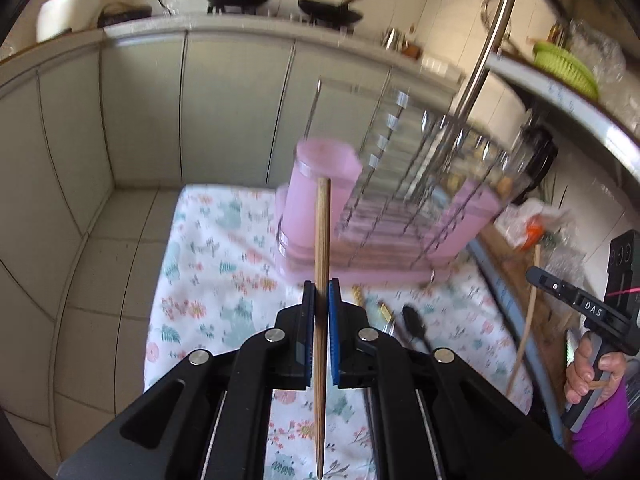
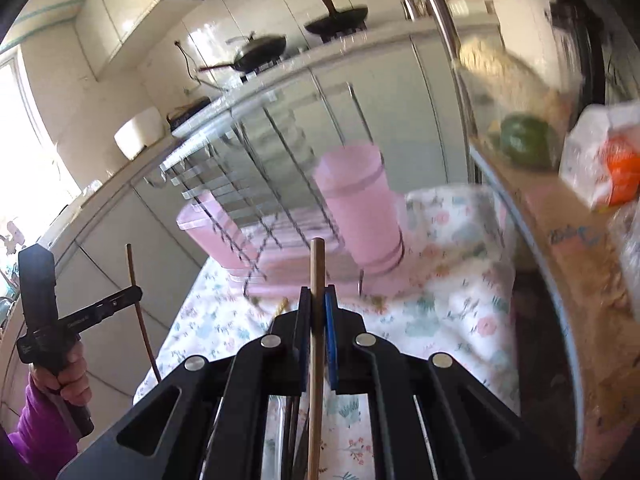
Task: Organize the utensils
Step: 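Lift both chopsticks and lower them into the tall pink cup while both tools open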
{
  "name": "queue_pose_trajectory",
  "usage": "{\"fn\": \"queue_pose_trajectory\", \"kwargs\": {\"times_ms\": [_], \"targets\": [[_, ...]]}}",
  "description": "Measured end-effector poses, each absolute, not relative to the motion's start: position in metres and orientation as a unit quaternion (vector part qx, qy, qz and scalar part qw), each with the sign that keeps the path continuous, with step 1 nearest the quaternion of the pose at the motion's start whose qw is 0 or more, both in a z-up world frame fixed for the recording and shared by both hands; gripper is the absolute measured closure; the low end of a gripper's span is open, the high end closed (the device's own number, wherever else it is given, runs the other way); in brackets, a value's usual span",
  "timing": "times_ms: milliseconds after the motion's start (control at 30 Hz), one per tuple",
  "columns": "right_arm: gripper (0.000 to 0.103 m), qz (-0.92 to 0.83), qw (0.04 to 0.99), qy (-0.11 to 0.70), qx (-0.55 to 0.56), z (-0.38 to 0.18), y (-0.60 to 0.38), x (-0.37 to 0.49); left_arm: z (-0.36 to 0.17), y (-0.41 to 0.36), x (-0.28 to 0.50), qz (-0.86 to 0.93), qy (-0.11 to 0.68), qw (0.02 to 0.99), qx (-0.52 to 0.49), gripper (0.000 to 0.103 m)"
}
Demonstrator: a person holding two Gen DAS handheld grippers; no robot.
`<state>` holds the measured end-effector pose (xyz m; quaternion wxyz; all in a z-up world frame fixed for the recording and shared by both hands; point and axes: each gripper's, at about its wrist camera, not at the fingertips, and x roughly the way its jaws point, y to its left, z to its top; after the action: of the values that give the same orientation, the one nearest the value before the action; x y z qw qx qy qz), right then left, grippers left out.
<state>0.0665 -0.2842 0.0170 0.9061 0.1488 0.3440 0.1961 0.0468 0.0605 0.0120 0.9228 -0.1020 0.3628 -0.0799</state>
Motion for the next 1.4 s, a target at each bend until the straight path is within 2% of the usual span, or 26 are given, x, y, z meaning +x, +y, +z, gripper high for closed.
{"fn": "queue_pose_trajectory", "kwargs": {"times_ms": [133,400,533,667,967,1400], "targets": [[0.097,0.189,0.927,0.291,0.143,0.062,-0.291,0.064,0.052,0.069,0.042,-0.082,0.305,0.942,-0.113,0.097],[0.097,0.143,0.976,0.117,0.113,0.175,-0.293,0.073,0.153,0.072,0.055,-0.078,0.166,0.976,-0.122,0.097],[0.097,0.108,0.990,0.049,0.082,0.199,-0.282,0.085,0.178,0.071,0.079,-0.061,0.115,0.980,-0.149,0.097],[0.097,0.087,0.995,0.012,0.052,0.201,-0.269,0.103,0.182,0.069,0.104,-0.031,0.075,0.987,-0.142,0.097],[0.097,0.078,0.994,0.052,0.063,0.145,-0.268,0.164,0.141,0.081,0.156,-0.003,0.090,0.983,-0.158,0.097],[0.097,0.089,0.973,0.198,0.082,0.073,-0.277,0.190,0.062,0.090,0.171,-0.016,0.208,0.964,-0.167,0.097]]}}
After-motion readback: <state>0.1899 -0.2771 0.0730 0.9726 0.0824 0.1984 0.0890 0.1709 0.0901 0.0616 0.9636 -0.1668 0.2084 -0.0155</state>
